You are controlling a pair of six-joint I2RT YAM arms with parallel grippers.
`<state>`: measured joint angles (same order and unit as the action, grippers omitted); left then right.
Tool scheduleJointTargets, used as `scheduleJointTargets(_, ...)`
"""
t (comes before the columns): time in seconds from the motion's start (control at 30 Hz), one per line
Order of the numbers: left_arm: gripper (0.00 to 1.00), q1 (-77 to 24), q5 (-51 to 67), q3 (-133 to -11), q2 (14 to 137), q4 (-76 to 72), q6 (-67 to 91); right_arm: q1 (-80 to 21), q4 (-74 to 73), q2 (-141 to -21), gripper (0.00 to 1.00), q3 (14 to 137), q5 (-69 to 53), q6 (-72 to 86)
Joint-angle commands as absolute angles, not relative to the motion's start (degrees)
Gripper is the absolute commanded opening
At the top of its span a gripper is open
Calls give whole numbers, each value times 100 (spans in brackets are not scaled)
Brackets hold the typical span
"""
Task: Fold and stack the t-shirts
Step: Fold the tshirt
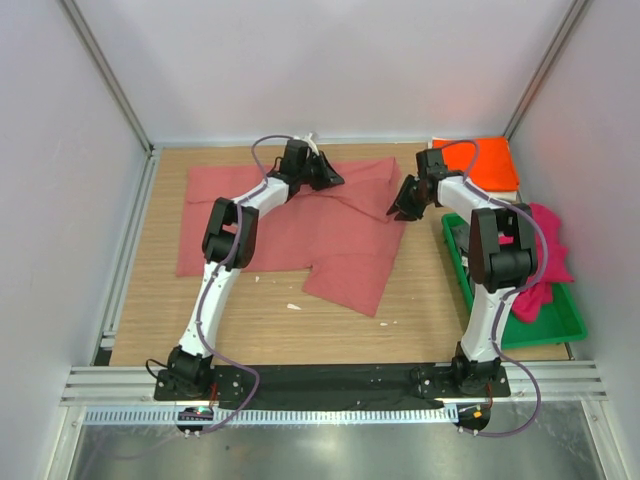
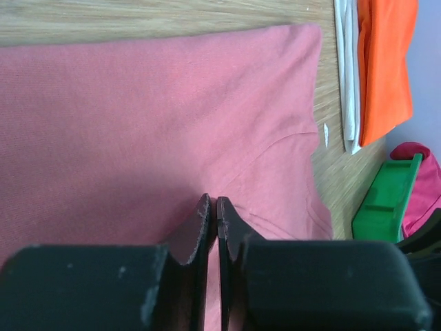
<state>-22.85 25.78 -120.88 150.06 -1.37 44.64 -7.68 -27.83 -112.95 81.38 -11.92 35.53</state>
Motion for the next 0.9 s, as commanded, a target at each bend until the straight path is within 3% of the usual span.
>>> scheduleJointTargets(0.0,4,-2311,2698,-12015,14792,-431,4491,-738,-2549,-11461,34,8332,-1222,3551)
scheduleJointTargets(0.23,0,-2285,2716,-11997,14730,-457,4544,-721,-2452,-11663,34,8358,-1213,3507)
scheduleJointTargets(0.87,2,-2215,2769,-11883,14678,-615,4746,-738,-2452,-11865,37,8552,-1301,3621)
